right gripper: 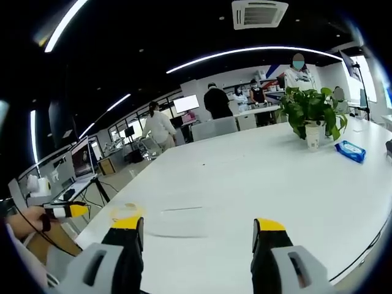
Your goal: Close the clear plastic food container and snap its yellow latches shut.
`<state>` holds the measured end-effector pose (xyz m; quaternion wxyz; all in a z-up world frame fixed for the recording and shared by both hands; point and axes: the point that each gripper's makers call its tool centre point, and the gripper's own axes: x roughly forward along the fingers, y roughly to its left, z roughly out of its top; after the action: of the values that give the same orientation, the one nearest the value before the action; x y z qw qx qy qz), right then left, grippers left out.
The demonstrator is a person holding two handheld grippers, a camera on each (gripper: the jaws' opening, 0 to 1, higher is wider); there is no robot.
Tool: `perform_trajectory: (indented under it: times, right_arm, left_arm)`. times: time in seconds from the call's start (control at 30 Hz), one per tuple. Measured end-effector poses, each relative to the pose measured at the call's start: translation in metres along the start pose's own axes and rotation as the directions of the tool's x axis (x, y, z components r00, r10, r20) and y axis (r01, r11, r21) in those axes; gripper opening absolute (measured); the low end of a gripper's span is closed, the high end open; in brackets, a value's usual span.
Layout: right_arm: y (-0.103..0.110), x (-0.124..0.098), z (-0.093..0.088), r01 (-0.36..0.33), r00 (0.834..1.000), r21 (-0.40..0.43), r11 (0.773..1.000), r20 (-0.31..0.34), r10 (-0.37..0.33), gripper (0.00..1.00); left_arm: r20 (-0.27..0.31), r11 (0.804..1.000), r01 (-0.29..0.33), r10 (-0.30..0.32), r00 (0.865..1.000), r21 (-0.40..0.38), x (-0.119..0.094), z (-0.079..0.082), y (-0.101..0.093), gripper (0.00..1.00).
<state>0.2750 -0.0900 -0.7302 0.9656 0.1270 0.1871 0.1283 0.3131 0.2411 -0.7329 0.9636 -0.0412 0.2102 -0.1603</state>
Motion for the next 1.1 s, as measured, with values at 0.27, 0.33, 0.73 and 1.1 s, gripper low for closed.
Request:
perform_trajectory:
  times: [0.27, 0.33, 0.73, 1.1]
  right_arm:
    - [0.004, 0.000, 0.001, -0.003, 1.000, -0.005, 1.000, 0.001, 0.003, 0.72]
    - [0.003, 0.000, 0.001, -0.003, 1.000, -0.006, 1.000, 0.001, 0.003, 0.72]
    - [0.012, 0.004, 0.000, -0.013, 1.000, -0.009, 1.000, -0.008, 0.013, 0.72]
    - [0.030, 0.016, -0.004, -0.046, 0.999, -0.024, 0.999, -0.028, 0.045, 0.70]
  left_arm:
    - [0.000, 1.000, 0.000, 0.000, 1.000, -0.001, 0.001, 0.000, 0.002, 0.78]
    - [0.001, 1.000, 0.002, -0.002, 1.000, 0.000, 0.001, 0.000, 0.002, 0.78]
    - [-0.003, 1.000, -0.005, 0.005, 1.000, 0.015, 0.000, 0.001, 0.006, 0.75]
    - [-0.018, 1.000, -0.011, 0.011, 1.000, 0.014, 0.002, -0.002, 0.016, 0.74]
